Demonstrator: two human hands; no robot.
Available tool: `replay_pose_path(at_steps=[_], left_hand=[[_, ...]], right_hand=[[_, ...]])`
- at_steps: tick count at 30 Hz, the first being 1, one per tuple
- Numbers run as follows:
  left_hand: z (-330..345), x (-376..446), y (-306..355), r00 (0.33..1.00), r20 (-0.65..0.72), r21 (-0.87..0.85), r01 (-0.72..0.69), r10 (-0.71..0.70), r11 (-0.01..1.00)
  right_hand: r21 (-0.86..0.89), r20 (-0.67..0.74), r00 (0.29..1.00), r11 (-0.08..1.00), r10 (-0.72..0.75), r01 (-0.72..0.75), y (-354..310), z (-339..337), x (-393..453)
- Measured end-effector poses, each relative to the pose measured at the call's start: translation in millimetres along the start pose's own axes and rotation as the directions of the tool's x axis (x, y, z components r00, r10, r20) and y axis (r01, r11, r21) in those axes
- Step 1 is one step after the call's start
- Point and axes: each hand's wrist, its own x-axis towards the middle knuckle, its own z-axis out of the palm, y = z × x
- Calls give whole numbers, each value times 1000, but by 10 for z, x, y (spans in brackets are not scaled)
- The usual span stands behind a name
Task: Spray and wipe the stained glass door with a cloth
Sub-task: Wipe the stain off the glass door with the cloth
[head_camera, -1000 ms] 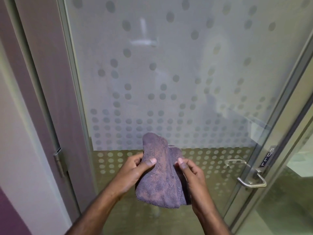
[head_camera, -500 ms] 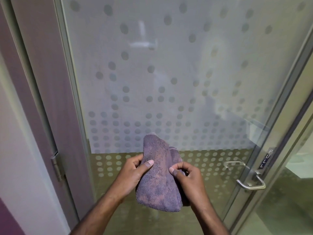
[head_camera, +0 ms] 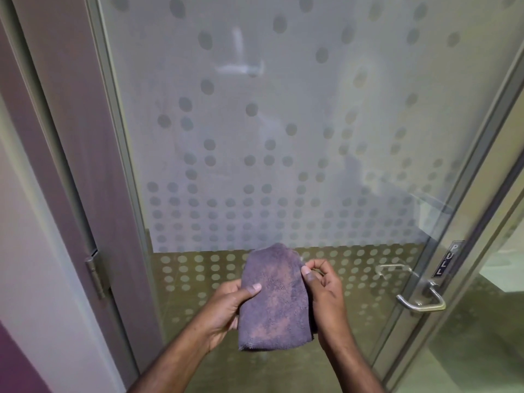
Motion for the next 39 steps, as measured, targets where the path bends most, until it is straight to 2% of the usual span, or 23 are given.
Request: replay_pose_path(at_steps=[2,3,4,5,6,7,10,13,16,17,19,21,24,30,33,36,39], left_hand=[[-16,30,-13,997,-36,-44,-70,68,997],[-26,46,-10,993,-48,-63,-107,104,992],[-25,50,3,989,-53,-76,-140,136,987],[-27,52,18,985,-53,-84,-168,164,982],[-23,46,32,982,-50,-88,-188,184,978],[-26,44,34,979,-40,-87,-204,201,975],[-17,8,38,973,-21,-88,-231,230,969],[-33,-8,21,968,-5,-97,-248,249,964],[-62,-11,-6,967,11,-103,-251,253,962],[-69,-13,-3,970,3,-97,-241,242,966],[-105,-14,1,977,-26,-69,-212,211,975],[-133,-28,27,984,-52,-2,-173,173,985],[-139,-55,70,994,-34,101,-102,105,990],[-135,-84,211,1000,4,162,-21,20,987],[-131,-109,410,984,47,220,-176,169,960],[-101,-189,653,891,134,143,-451,434,881],[-56,-188,789,845,93,179,-535,527,826]], right_hand=[[84,-65,992,991,107,-101,27,-36,-31],[193,-21,974,957,226,-218,29,-52,-54],[298,86,921,872,380,-388,22,-58,-80],[341,193,831,758,522,-556,10,-66,-102],[353,278,751,664,599,-660,14,-83,-112],[357,331,703,606,630,-711,25,-91,-121],[323,413,633,544,655,-774,25,-111,-153],[307,448,610,529,653,-791,10,-130,-164],[347,488,583,468,650,-813,96,-165,-195],[365,490,593,467,639,-806,110,-166,-215],[391,454,656,527,603,-754,112,-162,-235],[371,412,734,637,540,-676,95,-154,-218],[221,304,832,815,465,-536,133,-174,-126],[61,250,887,908,388,-415,62,-258,-16],[132,207,944,948,258,-288,-108,-208,28],[292,216,973,945,86,-148,-373,-165,63],[440,324,945,876,51,-198,-517,-148,122]])
